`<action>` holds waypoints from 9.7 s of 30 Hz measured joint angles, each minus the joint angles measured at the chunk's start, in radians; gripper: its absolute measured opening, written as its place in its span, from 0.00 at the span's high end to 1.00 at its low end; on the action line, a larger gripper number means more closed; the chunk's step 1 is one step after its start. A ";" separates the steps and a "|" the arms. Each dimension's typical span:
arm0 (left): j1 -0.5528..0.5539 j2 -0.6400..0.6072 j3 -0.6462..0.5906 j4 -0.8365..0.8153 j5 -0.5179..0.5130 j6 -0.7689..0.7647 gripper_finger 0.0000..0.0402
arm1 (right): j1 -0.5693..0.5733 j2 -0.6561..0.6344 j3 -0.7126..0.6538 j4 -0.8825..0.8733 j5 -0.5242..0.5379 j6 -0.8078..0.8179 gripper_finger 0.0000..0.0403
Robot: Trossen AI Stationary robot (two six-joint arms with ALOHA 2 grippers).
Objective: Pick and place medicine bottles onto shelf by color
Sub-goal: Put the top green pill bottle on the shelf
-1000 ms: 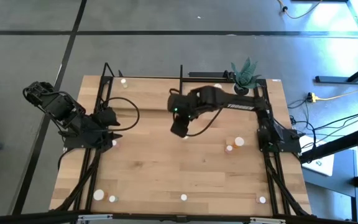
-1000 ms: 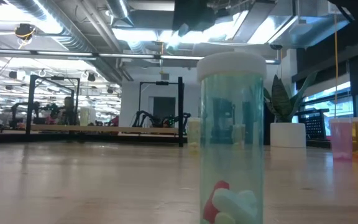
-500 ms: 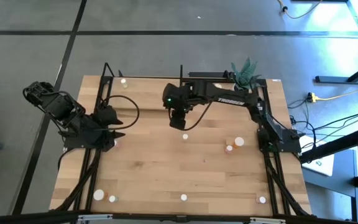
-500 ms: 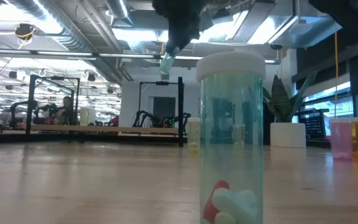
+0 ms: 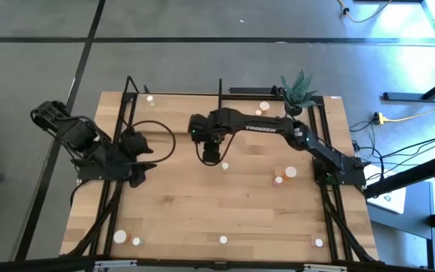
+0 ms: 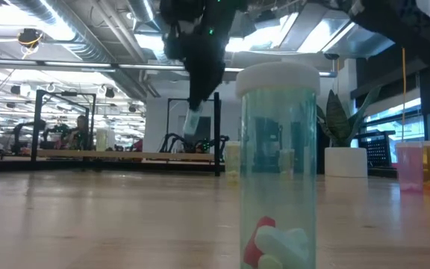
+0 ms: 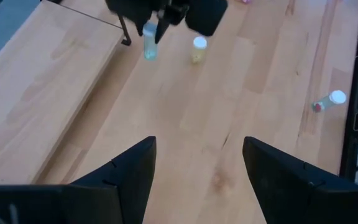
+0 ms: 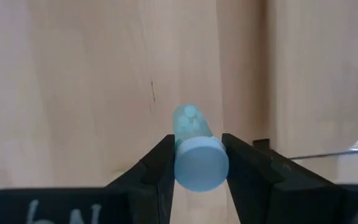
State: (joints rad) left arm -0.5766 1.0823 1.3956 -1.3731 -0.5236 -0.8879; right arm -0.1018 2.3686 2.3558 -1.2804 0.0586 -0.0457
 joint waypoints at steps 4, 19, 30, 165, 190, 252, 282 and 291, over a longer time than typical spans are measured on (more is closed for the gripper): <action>0.000 0.018 0.000 0.000 -0.003 0.000 0.42 | -0.003 0.042 0.000 -0.001 -0.002 -0.015 0.70; 0.000 0.024 0.000 -0.002 -0.004 0.003 0.42 | -0.005 0.097 -0.021 0.027 -0.009 -0.040 0.70; 0.000 0.024 0.000 -0.002 -0.004 0.007 0.42 | -0.005 0.097 -0.021 0.032 -0.053 -0.082 0.69; 0.763 0.340 -0.565 1.153 0.700 0.949 0.42 | 0.183 -0.647 0.000 -0.159 -0.048 0.070 0.41; 0.762 0.514 -0.565 1.316 0.637 0.944 0.42 | 0.182 -0.646 0.000 -0.165 0.080 0.088 0.41; 0.711 0.560 -0.565 1.324 0.533 0.924 0.64 | 0.183 -0.646 0.000 -0.170 0.080 0.064 0.41; 0.803 0.164 -0.529 0.996 0.376 0.784 0.76 | 0.183 -0.646 0.000 -0.169 0.080 0.063 0.41; 0.983 0.120 -0.376 0.742 0.251 0.745 0.76 | 0.183 -0.646 0.000 -0.120 0.118 0.063 0.41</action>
State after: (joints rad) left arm 0.4068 1.2026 1.0197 -0.6307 -0.2724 -0.1426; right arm 0.0811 1.7229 2.3558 -1.4006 0.1765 0.0170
